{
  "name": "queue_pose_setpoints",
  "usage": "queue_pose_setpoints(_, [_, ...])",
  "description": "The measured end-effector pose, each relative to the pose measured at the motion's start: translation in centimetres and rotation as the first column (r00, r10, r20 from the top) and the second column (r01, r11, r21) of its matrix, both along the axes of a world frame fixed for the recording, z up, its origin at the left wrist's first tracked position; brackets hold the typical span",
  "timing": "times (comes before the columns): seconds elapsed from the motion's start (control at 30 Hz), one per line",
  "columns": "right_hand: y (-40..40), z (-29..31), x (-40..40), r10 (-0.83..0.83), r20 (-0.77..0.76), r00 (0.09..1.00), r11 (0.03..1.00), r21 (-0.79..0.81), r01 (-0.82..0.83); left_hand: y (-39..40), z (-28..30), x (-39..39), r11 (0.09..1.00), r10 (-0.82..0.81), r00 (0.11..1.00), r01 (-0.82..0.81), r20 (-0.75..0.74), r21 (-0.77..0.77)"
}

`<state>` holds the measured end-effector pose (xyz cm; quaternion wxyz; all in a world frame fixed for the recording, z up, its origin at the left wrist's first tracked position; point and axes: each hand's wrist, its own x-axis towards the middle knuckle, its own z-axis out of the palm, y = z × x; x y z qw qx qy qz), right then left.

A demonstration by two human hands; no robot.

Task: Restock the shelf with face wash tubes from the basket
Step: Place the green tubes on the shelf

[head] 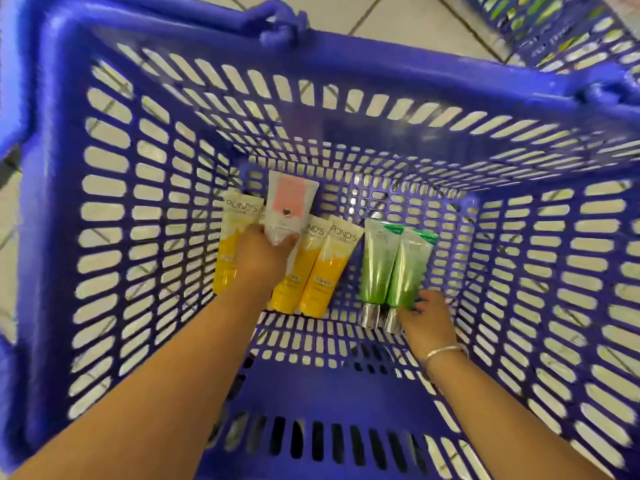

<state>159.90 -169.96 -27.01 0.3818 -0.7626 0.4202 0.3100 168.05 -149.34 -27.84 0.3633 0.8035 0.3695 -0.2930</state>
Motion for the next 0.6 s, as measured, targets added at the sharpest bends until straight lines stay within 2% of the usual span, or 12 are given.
queue_pose_setpoints(0.13, [0.2,-2.4,0.0,-0.042,-0.057,0.997,0.999,-0.029,0.040,0.2,-1.0,0.5,0.995,-0.030,0.997,0.023,-0.070,-0.100])
queue_pose_setpoints(0.23, [0.7,-3.5,0.1,-0.087,-0.103,0.991,0.996,-0.030,0.084,0.6,-0.6,0.3,0.974,0.003,0.990,-0.035,-0.141,-0.225])
queue_pose_setpoints(0.33, [1.0,-4.1,0.3,-0.085,-0.102,0.991,0.996,-0.034,0.082,1.2,0.5,-0.2,0.905,0.097,0.961,-0.194,-0.261,-0.379])
queue_pose_setpoints(0.47, [1.0,-3.4,0.4,-0.095,-0.098,0.991,0.995,-0.042,0.091,1.7,2.5,-1.4,0.820,0.180,0.924,-0.331,-0.338,-0.468])
queue_pose_setpoints(0.6, [1.1,-0.3,0.3,-0.216,-0.069,0.974,0.972,0.075,0.221,1.4,6.0,-2.7,0.706,0.253,0.895,-0.431,-0.368,-0.562])
